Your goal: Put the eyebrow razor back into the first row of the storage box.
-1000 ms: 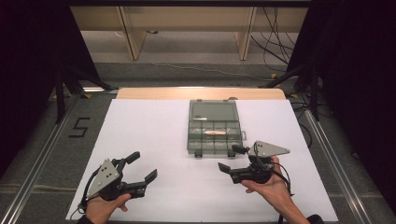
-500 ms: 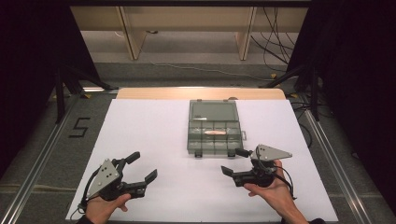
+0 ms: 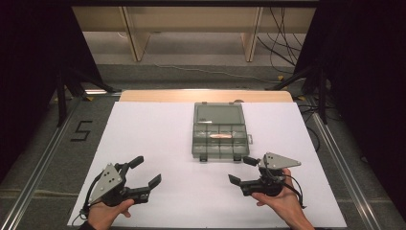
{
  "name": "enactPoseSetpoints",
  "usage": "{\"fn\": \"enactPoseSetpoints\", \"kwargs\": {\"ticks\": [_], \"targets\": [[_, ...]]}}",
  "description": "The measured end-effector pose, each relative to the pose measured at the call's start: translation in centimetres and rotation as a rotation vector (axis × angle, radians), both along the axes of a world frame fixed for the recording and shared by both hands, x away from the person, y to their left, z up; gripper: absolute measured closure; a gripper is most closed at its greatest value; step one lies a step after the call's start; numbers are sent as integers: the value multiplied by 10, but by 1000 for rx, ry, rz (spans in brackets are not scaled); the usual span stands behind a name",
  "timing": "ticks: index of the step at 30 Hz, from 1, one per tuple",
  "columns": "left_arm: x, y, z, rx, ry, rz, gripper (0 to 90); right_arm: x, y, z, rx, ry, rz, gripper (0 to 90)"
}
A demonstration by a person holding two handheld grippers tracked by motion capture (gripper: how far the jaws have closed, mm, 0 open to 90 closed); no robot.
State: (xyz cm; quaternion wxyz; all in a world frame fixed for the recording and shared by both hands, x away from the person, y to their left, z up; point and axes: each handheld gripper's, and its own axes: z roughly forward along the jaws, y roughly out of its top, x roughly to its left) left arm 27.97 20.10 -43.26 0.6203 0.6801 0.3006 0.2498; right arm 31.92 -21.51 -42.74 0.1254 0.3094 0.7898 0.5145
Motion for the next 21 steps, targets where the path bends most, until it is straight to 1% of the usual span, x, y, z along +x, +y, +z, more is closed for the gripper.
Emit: {"fn": "enactPoseSetpoints", "kwargs": {"ticks": [1, 4, 5, 6, 7, 8, 9, 10, 11, 13, 16, 17, 18, 19, 20, 21], "targets": [[0, 0, 0, 1, 0, 0, 162, 0, 0, -1, 6, -16, -4, 183], [0, 0, 0, -2, 3, 0, 162, -2, -3, -2, -10, -3, -19, 181], [0, 0, 0, -3, 4, 0, 162, -3, -3, -3, -10, 0, -16, 182], [0, 0, 0, -2, 5, 0, 162, -3, -2, -4, 3, -3, -9, 182], [0, 0, 0, 2, 1, -2, 162, -4, -3, -5, -2, -5, -15, 181], [0, 0, 0, 2, 1, -2, 162, -5, -4, -4, -9, 2, -23, 182], [0, 0, 0, 2, 1, -3, 162, -6, -5, -4, -7, 8, -18, 181], [0, 0, 0, 0, 4, -2, 162, -6, -6, -4, -7, -8, -22, 181], [0, 0, 0, 1, 4, -2, 162, -7, -6, -5, 8, -1, -18, 181], [0, 0, 0, 2, 1, -3, 162, -9, -8, -4, 6, 7, -31, 181], [0, 0, 0, 2, 1, -3, 162, -11, -10, -4, 8, 1, -38, 181], [0, 0, 0, 2, 1, -3, 162, -12, -11, -4, 18, 6, -35, 180], [0, 0, 0, 2, 0, -3, 162, -12, -10, -4, 28, -3, -33, 180], [0, 0, 0, 1, 1, -2, 162, -13, -11, -4, 18, -2, -41, 180], [0, 0, 0, 0, 4, -2, 162, -13, -11, -4, 21, -8, -41, 180], [0, 0, 0, 2, 3, -3, 162, -14, -12, -3, 24, -1, -41, 180]]}}
